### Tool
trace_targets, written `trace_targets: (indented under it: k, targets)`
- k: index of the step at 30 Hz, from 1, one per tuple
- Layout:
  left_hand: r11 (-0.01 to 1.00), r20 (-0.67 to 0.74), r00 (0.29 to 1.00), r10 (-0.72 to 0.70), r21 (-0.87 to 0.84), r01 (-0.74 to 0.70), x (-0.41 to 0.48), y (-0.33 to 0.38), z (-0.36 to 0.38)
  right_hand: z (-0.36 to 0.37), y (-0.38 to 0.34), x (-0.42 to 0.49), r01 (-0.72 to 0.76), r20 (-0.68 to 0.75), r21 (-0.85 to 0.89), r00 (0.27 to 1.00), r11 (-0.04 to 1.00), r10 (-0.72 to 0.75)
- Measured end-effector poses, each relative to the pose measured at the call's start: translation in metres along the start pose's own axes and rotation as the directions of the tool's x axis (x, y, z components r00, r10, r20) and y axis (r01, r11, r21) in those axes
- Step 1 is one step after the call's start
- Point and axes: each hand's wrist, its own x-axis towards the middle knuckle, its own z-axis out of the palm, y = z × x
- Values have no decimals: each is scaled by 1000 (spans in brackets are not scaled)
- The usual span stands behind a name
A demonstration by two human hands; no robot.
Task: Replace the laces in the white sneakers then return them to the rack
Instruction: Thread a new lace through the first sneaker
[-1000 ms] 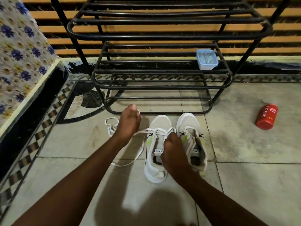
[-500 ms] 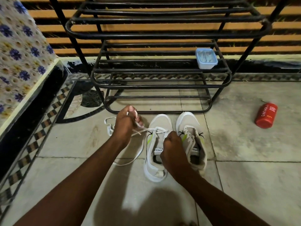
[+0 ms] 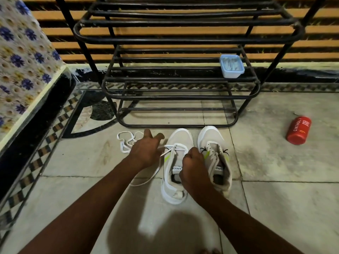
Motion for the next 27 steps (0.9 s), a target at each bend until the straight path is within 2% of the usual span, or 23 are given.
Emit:
trace_targets:
  k: [4, 7, 9, 12, 16, 19, 21, 24, 27]
  targets:
    - [999, 34, 999, -33, 10, 33, 1, 2, 8, 0, -2, -1, -30, 42, 6, 999, 1000, 30]
    - [996, 11, 1000, -26, -90, 27, 0, 0, 12, -2, 0, -1, -54, 25, 12, 998, 998, 53]
    - [980, -43, 999, -20, -198, 11, -4, 1, 15, -2, -2, -2, -7, 9, -10, 1000, 1000, 7]
    - [963, -141, 984, -105, -262, 65, -14, 2, 13, -1, 2, 1, 11, -3, 23, 1000, 1000, -10]
    - [900, -280, 948, -152, -436, 15, -32, 11, -4, -3, 7, 7, 6, -49, 226, 999, 974, 6]
    - [808, -328, 934, -142, -584, -82, -48, 25, -21, -7, 8, 15, 38, -184, 391, 982, 920, 38]
    - [696, -330, 938, -108, -699, -166, -57, 34, -34, -16, 5, 26, 43, -164, 481, 986, 875, 41]
    - [574, -378, 923, -71, -773, -272, -66, 44, -48, -33, -7, 39, 101, -67, 618, 995, 779, -76]
    - [489, -408, 911, -66, -809, -327, -73, 42, -56, -42, -15, 53, 160, -118, 654, 987, 740, -109]
